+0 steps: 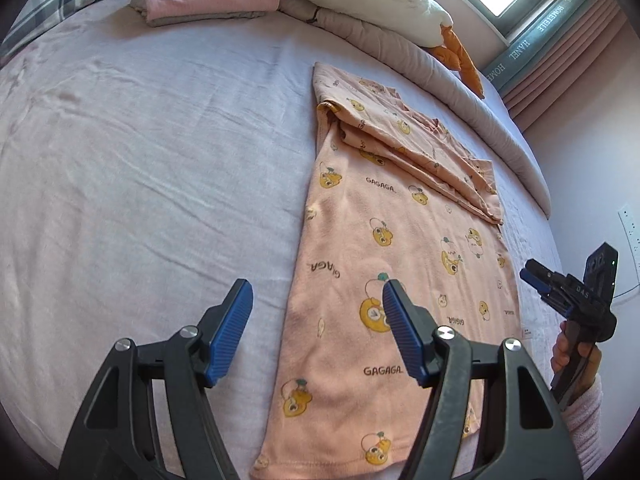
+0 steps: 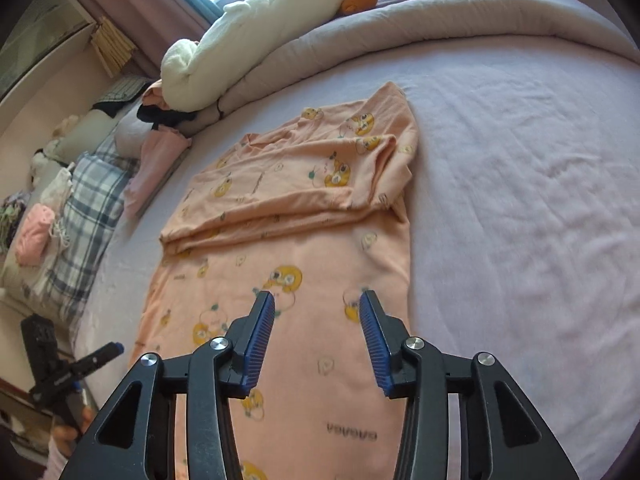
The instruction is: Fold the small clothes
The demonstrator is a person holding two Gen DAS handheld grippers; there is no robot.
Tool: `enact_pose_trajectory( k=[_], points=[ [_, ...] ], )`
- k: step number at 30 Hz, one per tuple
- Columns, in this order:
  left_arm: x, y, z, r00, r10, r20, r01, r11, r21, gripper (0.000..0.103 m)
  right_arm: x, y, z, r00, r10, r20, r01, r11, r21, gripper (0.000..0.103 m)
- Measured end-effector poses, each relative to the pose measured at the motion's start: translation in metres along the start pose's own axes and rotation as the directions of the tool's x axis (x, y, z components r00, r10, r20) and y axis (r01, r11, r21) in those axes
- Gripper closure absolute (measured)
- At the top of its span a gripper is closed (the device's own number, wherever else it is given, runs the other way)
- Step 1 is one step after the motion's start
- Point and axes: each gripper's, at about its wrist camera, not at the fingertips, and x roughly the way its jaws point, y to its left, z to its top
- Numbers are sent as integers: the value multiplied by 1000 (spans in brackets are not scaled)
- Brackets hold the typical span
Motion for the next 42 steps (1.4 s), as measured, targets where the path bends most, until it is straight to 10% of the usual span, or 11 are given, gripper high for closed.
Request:
enact_pose_trajectory(
  k=[23,42],
  points=[
    [-21,14,-71,977,-189,-94,182,980,-75,34,-32,-32,-95,980,141,-142,-119,980,158,53],
    [-2,27,-46,930,-359,-81,343,925,-164,30,-17,-27,-107,939,313,-142,-273,930,245,53]
  ],
)
